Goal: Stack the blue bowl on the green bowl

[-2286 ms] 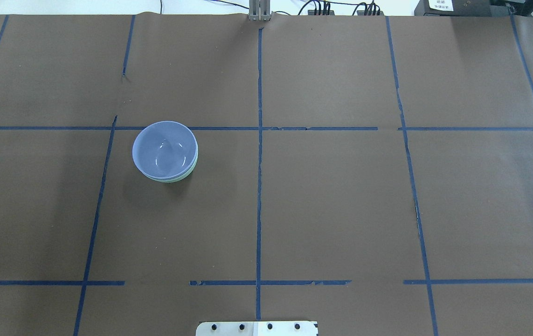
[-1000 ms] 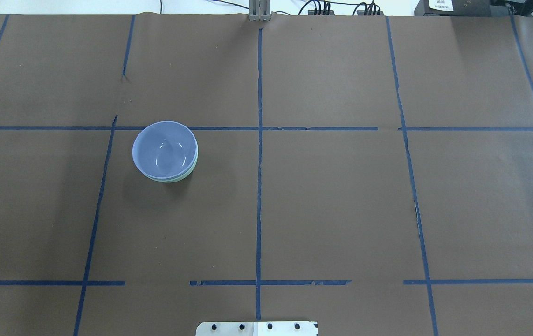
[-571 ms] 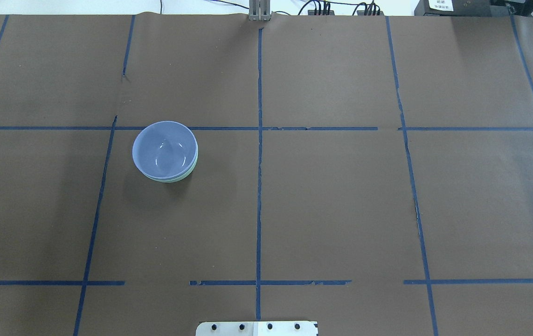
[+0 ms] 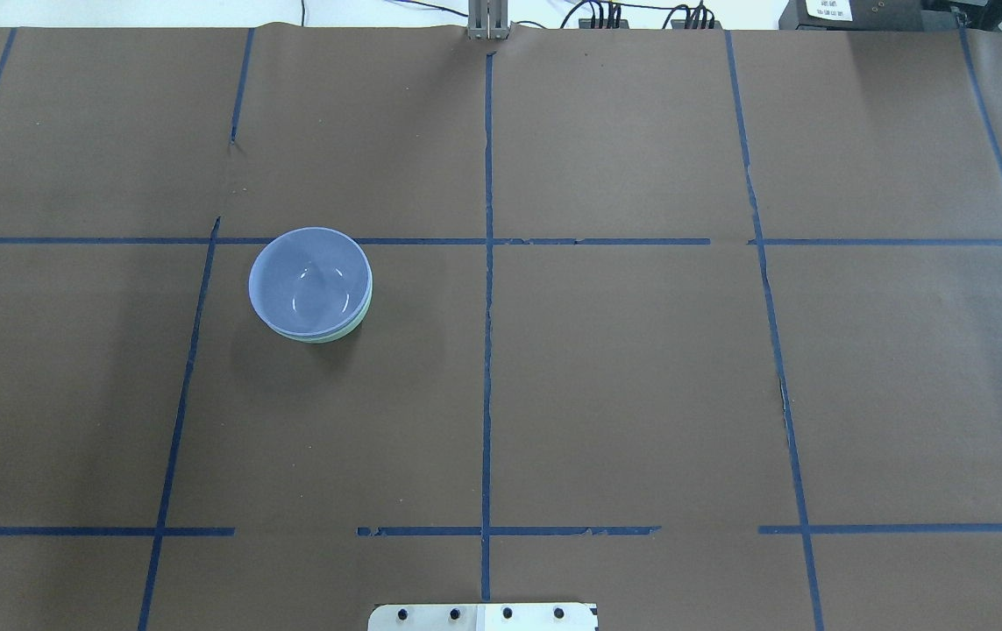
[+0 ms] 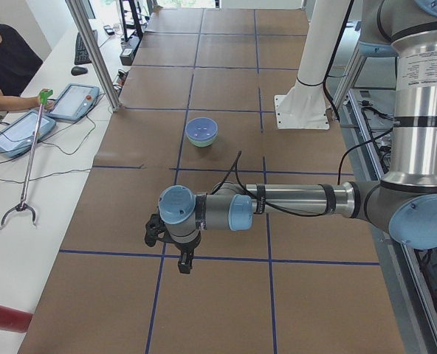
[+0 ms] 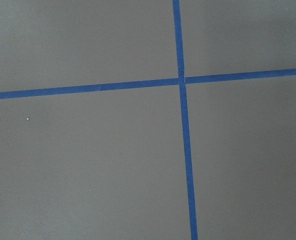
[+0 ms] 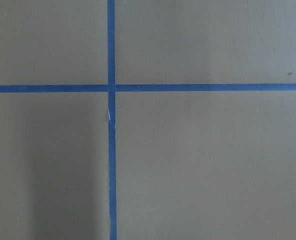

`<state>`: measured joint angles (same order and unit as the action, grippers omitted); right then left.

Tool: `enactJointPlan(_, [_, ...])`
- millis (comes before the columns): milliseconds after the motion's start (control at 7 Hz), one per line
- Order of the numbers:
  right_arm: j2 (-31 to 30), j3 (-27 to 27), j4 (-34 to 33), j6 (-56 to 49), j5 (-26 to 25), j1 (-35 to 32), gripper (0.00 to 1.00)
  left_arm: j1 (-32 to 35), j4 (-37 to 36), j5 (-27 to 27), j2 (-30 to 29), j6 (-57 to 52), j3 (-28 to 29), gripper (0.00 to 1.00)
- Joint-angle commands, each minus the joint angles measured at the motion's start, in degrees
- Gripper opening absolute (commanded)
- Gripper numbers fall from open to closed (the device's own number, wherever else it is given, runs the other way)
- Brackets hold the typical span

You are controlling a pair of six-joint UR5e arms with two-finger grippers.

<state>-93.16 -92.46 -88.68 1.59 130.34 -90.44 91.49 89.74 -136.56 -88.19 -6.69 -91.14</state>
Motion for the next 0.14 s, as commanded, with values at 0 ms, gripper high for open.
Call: enactJointPlan(0, [0.00,0.00,0.00,-0.01,0.00,0.00,1.00,0.00,0.08,0.06,-0.05,0.01,0.00,1.00])
